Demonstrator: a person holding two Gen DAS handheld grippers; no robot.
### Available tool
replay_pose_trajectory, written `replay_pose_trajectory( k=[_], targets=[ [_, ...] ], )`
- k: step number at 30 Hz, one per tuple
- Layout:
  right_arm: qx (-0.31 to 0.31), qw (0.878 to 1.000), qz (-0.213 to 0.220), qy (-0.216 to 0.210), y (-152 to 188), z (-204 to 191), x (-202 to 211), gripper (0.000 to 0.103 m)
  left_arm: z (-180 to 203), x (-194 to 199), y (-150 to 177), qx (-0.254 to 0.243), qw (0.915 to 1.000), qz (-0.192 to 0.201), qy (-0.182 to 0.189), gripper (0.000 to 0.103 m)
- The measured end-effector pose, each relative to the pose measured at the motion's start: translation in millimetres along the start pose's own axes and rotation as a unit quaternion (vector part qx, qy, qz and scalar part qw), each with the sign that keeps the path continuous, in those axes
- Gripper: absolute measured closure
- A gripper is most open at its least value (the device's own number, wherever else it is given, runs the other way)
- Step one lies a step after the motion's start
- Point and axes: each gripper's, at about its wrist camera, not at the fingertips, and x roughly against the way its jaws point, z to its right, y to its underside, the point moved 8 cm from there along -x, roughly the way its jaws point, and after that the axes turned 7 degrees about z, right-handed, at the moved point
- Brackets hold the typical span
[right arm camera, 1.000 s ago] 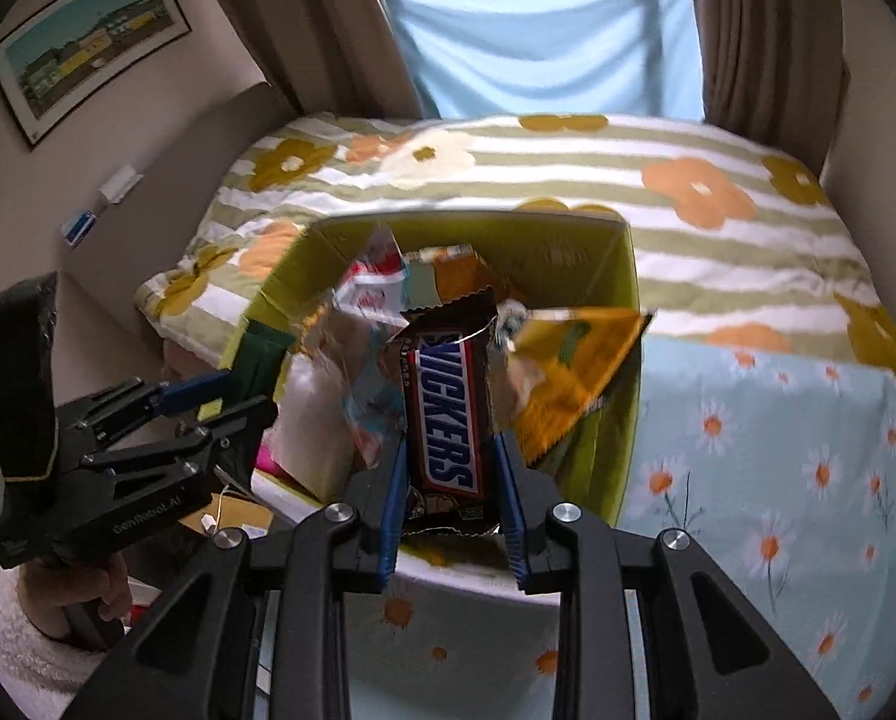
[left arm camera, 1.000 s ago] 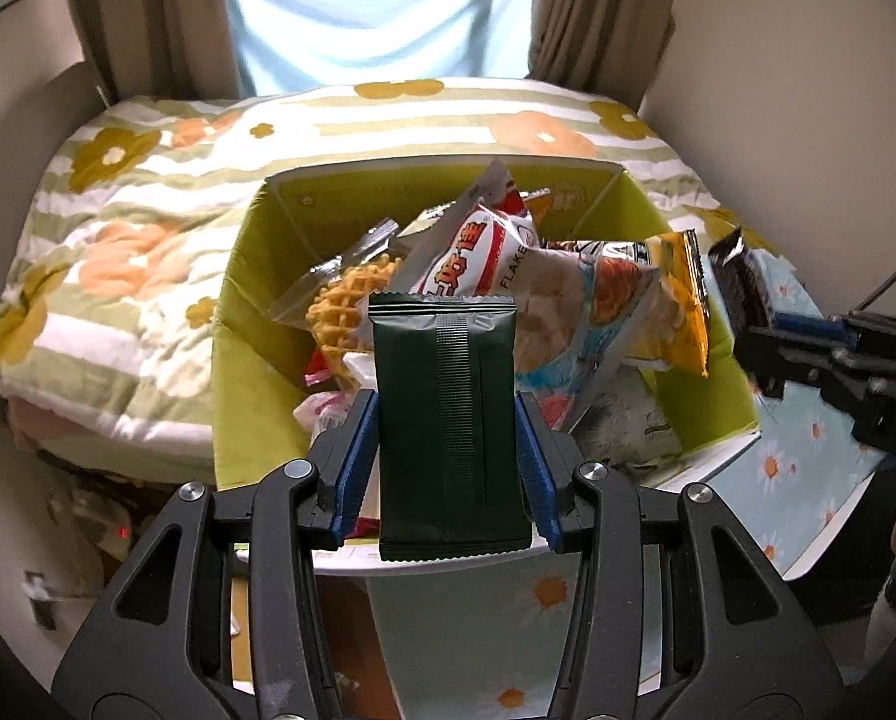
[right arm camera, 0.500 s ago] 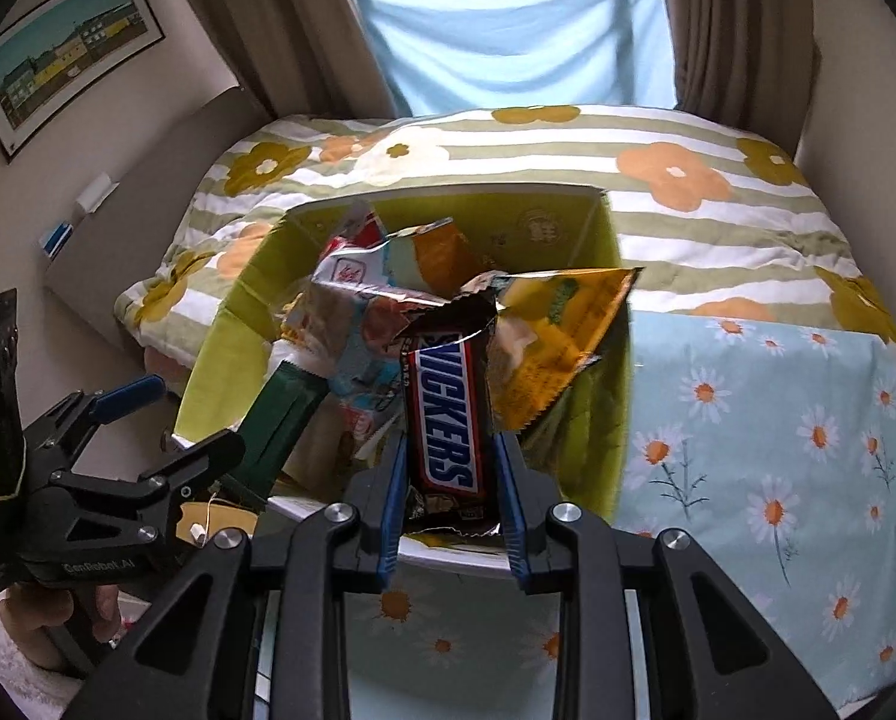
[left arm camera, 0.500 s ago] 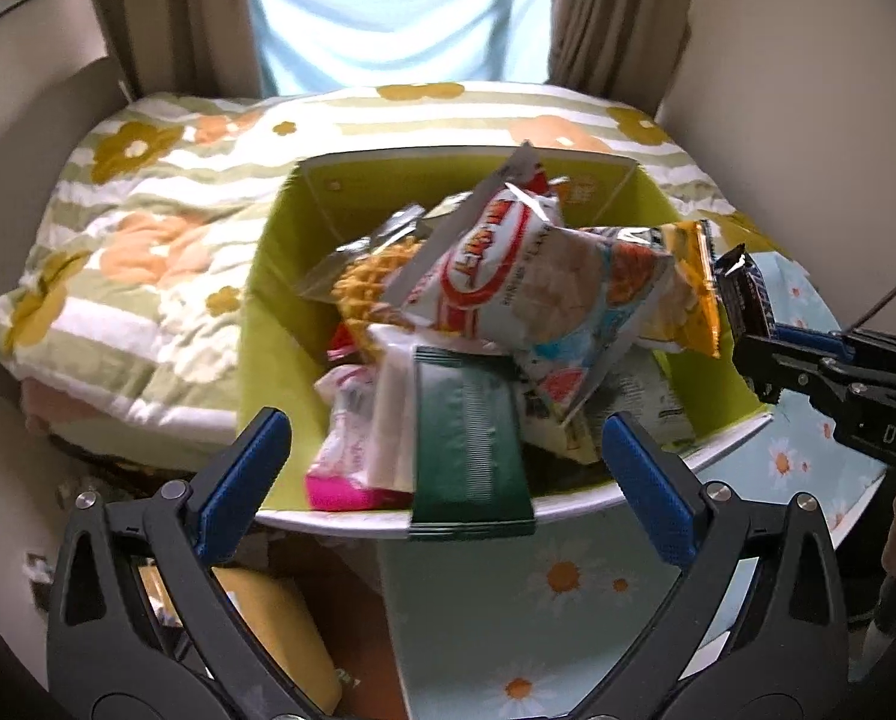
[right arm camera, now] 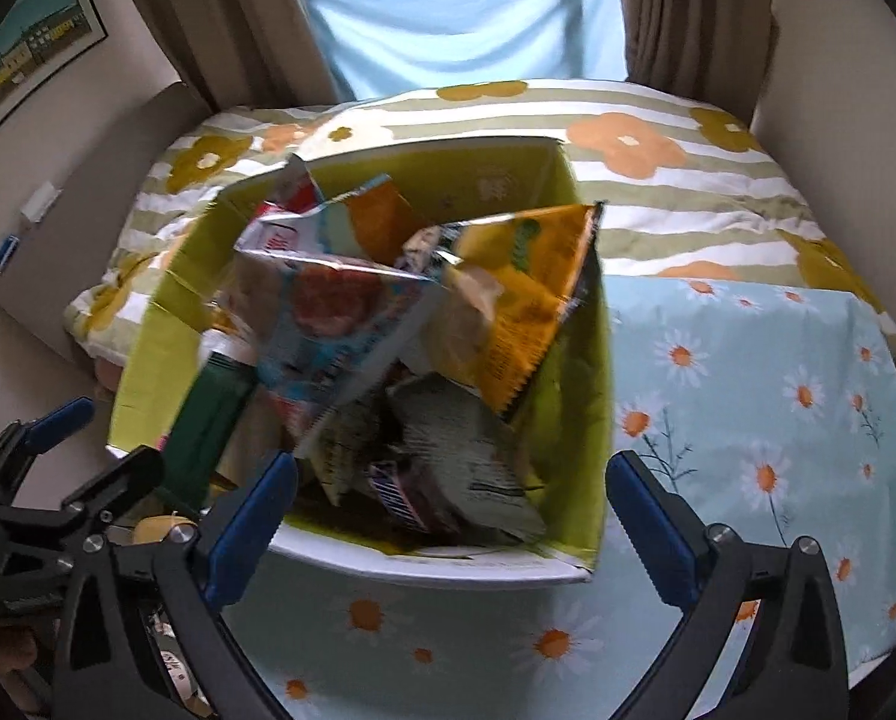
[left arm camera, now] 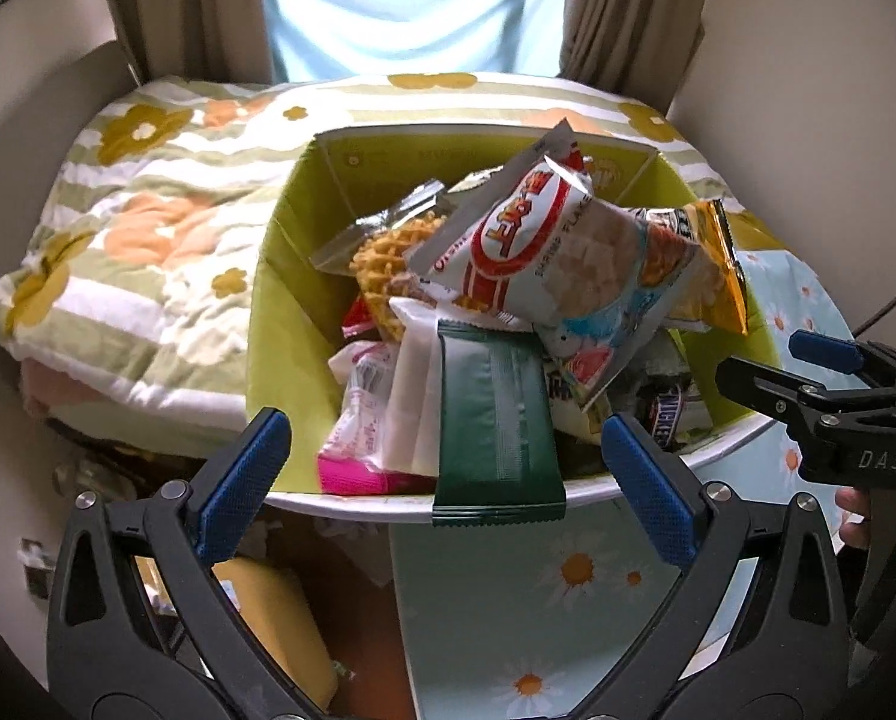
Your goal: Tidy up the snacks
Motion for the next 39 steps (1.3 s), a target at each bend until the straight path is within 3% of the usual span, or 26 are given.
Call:
replay_pose_trajectory(
  k=[8, 13, 23, 30, 39],
  targets=[
    [-0.008, 1.0, 0.003, -0.002, 1.6, 1.0, 1.2, 0.001, -1.4, 1.0, -2.9, -0.009, 0.9999, 0.004, -0.005, 0.0],
    [-0.011, 0.999, 0.027, -0.017, -3.1, -0.7, 19.8, 0.001, 6.5, 20.9, -6.5, -0.01, 0.9996, 0.017, -0.019, 0.0],
    [0.013, 0.992, 0.124, 0.002, -13.0, 47.1, 143.7, 0.001, 81.0, 122.7, -21.3, -0.024, 0.9926, 0.113, -0.036, 0.0],
    [0.021, 0.983, 0.18, 0.039, 4.2, 93.2, 234.9, 0.001, 138.5, 193.5, -11.4, -0.022, 0.9857, 0.156, -0.058, 0.0],
    [0.019, 0.975, 0.213, 0.065, 34.9, 116.3, 278.7, 0.001, 170.0, 247.3, 13.9, -0.009, 0.9797, 0.19, -0.064, 0.0]
  ],
)
